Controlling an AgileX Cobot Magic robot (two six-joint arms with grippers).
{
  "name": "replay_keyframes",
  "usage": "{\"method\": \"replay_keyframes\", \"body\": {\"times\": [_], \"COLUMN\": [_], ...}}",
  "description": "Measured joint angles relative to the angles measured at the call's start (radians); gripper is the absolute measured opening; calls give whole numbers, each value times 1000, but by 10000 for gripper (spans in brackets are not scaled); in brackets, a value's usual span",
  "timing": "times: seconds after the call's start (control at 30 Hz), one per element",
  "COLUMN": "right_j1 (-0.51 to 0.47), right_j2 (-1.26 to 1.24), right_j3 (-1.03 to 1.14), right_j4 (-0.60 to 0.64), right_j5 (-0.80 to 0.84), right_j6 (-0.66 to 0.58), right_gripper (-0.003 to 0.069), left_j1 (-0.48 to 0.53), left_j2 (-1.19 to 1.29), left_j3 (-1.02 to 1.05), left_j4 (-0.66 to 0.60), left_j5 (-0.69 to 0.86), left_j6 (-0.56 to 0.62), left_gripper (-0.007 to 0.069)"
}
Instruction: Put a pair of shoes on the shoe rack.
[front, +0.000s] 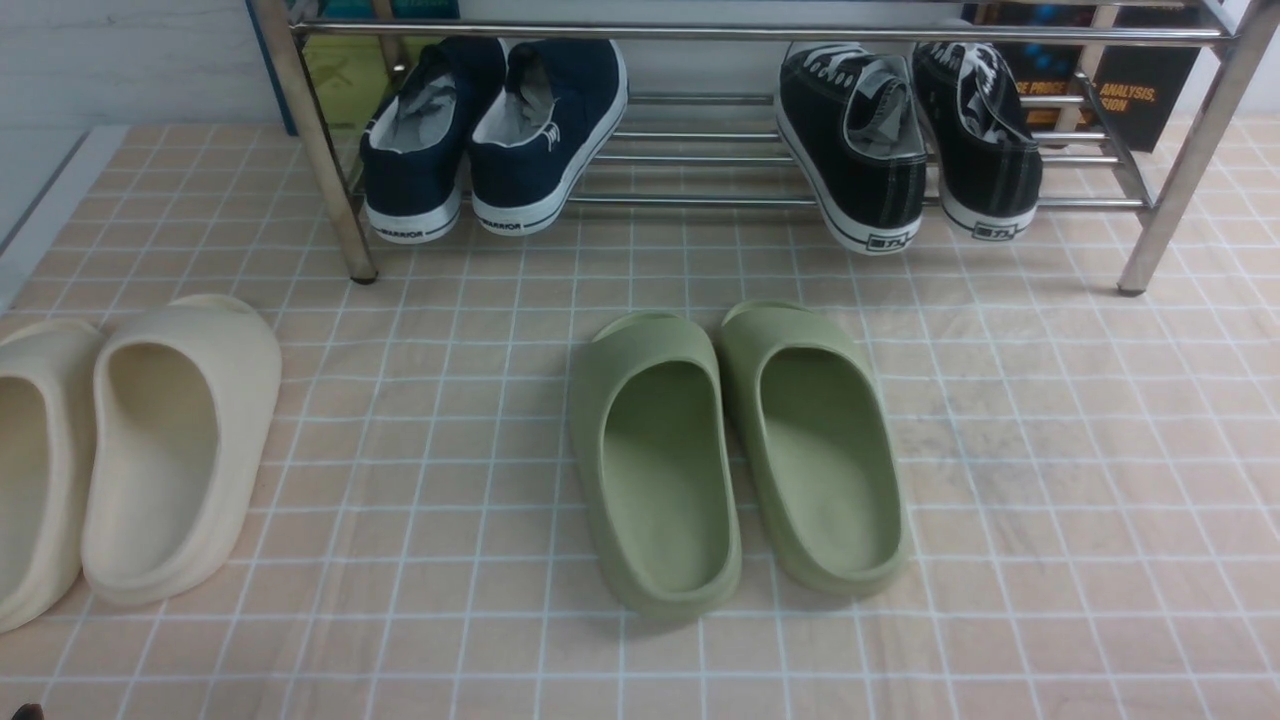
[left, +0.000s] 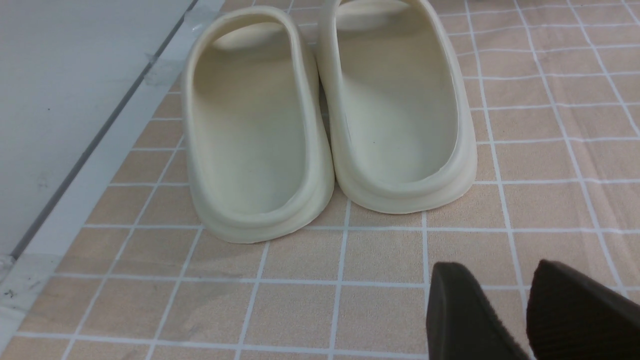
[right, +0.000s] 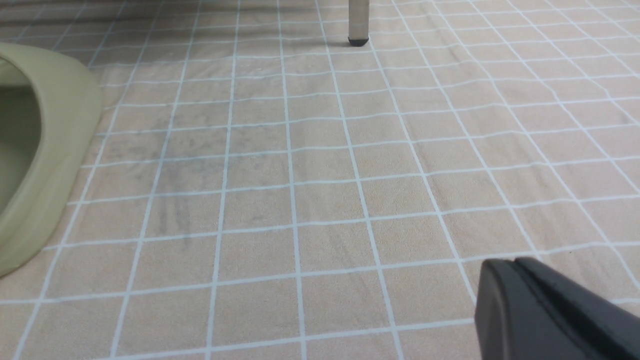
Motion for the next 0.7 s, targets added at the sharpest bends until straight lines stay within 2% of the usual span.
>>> {"method": "replay_keyframes", "body": {"times": [0.7], "right_j1": [0], "right_j2": [0], "right_j3": [0], "right_j4": [0], "right_j5": [0], "right_j6": [3], "right_gripper": [38], "left_j1": [0], "left_j2": [0], "left_j3": [0], "left_j4": [0], "left_j5": [0], "left_j6": [0], "left_gripper": [239]}}
